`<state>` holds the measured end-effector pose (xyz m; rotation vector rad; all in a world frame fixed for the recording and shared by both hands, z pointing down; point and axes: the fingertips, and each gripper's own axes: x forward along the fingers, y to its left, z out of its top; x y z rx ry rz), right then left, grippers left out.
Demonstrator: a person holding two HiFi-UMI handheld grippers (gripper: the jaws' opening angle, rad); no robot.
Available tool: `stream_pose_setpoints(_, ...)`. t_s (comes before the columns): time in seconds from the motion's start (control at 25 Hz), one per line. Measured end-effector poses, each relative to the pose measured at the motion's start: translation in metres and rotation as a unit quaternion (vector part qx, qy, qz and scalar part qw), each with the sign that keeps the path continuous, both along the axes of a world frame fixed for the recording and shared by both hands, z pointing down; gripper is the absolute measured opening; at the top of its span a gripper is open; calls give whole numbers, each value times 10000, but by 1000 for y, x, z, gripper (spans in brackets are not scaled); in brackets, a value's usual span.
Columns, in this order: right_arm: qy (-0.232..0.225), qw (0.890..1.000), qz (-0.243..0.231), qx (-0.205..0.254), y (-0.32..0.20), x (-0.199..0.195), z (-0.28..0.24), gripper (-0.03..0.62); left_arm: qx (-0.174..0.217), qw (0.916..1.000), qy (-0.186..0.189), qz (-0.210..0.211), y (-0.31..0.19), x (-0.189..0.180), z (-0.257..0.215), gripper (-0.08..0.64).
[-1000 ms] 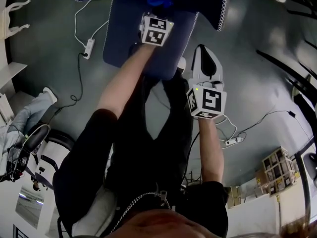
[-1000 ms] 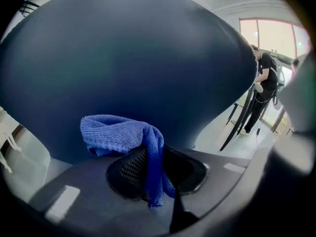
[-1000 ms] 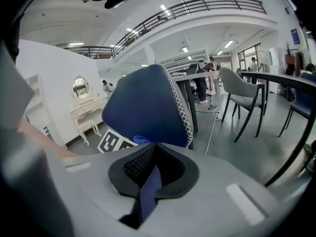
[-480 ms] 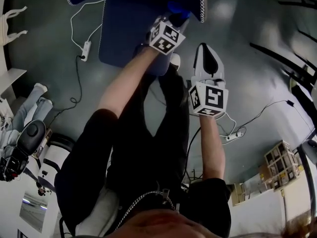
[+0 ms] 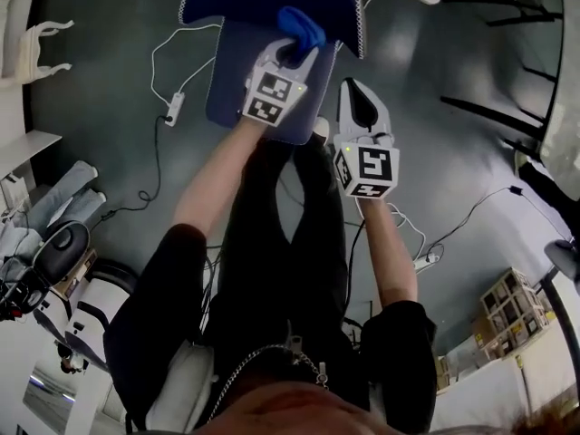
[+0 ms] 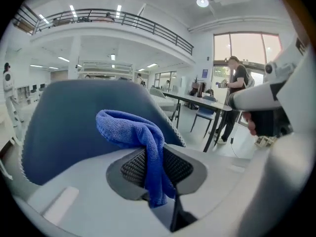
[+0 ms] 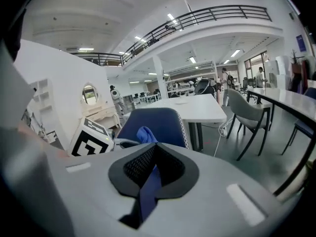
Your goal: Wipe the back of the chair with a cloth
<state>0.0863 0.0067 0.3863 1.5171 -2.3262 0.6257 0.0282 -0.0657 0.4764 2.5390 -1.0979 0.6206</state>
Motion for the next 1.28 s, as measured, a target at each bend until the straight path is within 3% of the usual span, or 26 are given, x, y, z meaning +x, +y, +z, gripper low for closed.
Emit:
stream_pose_setpoints(0.28,-8,9986,-325,424,-3,-31,-103,3,175,9992,86,-341,22,-45,-132,84)
stream_pose_setpoints(0.48,79,9968,-683,398,32,-32,-158,3,-47,9983,211,-534,74,-53,-195,86)
stream_pose_setpoints(0.68,98,9922,-1058,645,60,-38,-208,2,159,9980,185,-583,110,-62,-258,86)
stream_pose_setpoints(0.92,257,9824,-1540,1025,74,-63,-236,2,299,9973,195,-638,144,-74,-284,86)
stream_pose_setpoints(1.28,138,9785,-1608,1281,43,-84,-264,0,509,9939,223,-953,118,-92,-299,86)
